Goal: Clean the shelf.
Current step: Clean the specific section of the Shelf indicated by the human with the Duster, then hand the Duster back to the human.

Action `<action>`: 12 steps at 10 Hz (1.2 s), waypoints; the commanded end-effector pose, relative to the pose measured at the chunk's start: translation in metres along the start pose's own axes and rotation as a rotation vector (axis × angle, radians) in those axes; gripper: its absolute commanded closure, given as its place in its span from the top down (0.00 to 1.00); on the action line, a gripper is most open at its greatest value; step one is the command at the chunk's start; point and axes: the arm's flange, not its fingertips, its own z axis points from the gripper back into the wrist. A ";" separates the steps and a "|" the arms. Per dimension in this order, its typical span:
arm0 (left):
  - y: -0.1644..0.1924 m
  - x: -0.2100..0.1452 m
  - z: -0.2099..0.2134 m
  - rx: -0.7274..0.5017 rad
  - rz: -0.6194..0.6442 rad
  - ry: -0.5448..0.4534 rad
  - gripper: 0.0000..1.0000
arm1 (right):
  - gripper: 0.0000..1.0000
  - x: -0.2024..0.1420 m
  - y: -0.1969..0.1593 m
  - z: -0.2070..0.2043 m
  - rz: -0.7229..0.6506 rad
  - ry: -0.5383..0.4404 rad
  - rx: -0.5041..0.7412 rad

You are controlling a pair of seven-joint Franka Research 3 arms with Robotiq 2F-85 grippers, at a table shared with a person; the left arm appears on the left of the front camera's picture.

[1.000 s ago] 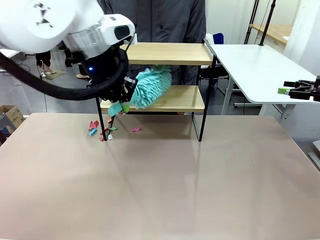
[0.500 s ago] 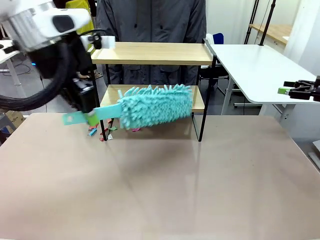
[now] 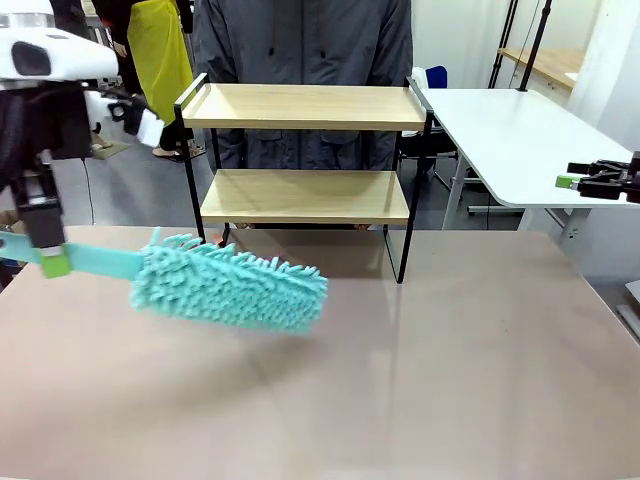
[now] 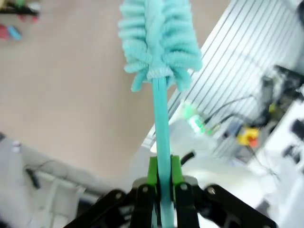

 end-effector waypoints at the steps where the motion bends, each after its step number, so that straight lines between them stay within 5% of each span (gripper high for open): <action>1: 0.013 -0.004 -0.001 0.087 -0.069 0.079 0.13 | 1.00 0.002 0.002 -0.001 0.003 0.000 0.001; 12: 0.011 -0.004 -0.004 0.064 -0.048 0.083 0.13 | 1.00 0.002 0.002 -0.001 0.003 0.000 0.001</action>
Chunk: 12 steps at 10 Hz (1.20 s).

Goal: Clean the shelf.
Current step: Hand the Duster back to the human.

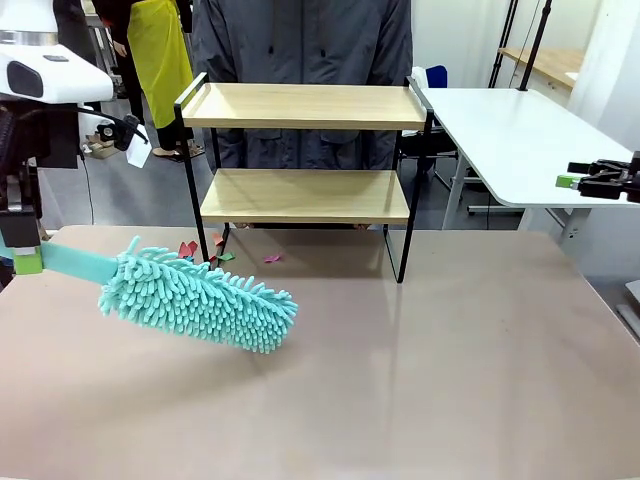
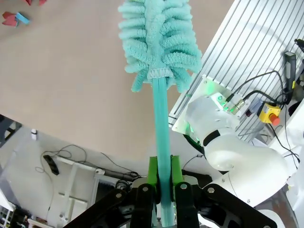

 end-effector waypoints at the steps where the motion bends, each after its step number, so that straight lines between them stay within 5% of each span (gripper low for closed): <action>1: -0.002 -0.003 0.002 -0.010 0.005 -0.009 0.13 | 1.00 0.002 0.002 -0.001 0.003 0.000 0.001; 4: 0.000 0.000 0.000 0.000 0.000 0.000 0.13 | 1.00 0.000 0.000 0.000 0.000 0.000 0.000; 7: 0.013 0.014 -0.024 -0.011 -0.136 -0.126 0.13 | 1.00 0.037 0.060 -0.020 -0.006 0.012 0.196; 12: 0.030 0.037 -0.047 0.052 -0.313 -0.413 0.13 | 1.00 0.051 0.161 -0.031 -0.137 -0.036 0.410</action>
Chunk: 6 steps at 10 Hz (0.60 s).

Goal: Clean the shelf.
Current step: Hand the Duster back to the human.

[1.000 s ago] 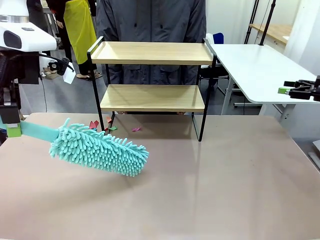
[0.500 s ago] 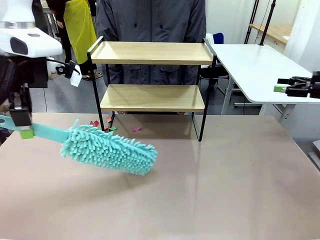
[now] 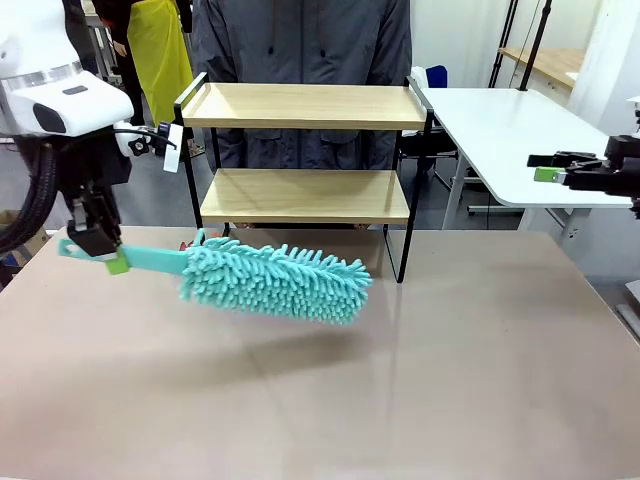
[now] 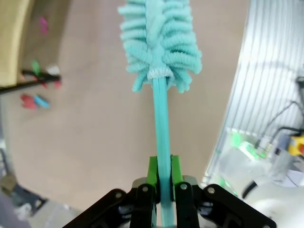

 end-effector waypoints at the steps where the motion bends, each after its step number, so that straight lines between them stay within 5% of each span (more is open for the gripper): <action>1: 0.002 -0.003 -0.014 0.027 -0.085 -0.141 0.13 | 1.00 -0.003 0.030 -0.015 -0.043 -0.010 0.057; 4: 0.010 0.005 -0.020 0.071 -0.151 -0.282 0.13 | 1.00 -0.023 0.055 -0.050 -0.073 0.000 0.184; 6: 0.016 0.007 -0.021 0.067 -0.188 -0.309 0.13 | 1.00 -0.034 0.047 -0.067 -0.102 0.005 0.158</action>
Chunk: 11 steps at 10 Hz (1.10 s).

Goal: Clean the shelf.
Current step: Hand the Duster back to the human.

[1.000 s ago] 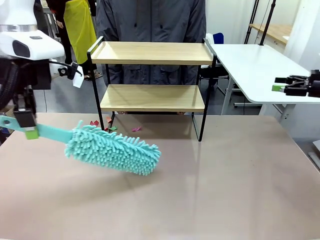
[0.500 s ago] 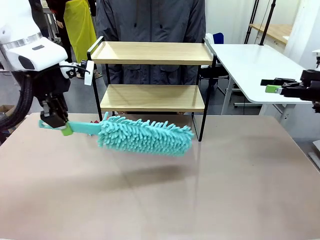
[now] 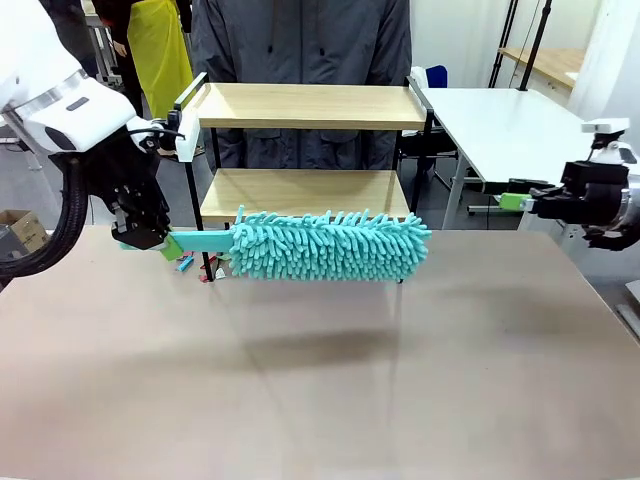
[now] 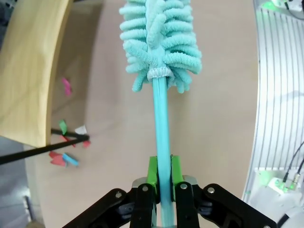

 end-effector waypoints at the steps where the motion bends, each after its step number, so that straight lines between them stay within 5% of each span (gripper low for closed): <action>1: 0.005 -0.007 -0.002 -0.040 -0.052 -0.105 0.13 | 1.00 0.006 0.002 0.009 0.013 -0.009 -0.011; 2: 0.000 0.000 0.000 0.000 0.000 0.000 0.13 | 1.00 0.006 0.002 0.009 0.013 -0.009 -0.011; 4: 0.000 0.000 0.000 0.000 0.000 0.000 0.13 | 1.00 -0.001 -0.001 0.003 -0.001 -0.003 -0.005; 7: 0.000 0.000 0.000 0.000 0.000 0.000 0.13 | 1.00 -0.039 0.021 -0.019 0.191 0.130 0.125; 11: 0.000 0.000 0.000 0.000 0.000 0.000 0.13 | 1.00 -0.064 0.037 -0.055 0.259 0.087 0.080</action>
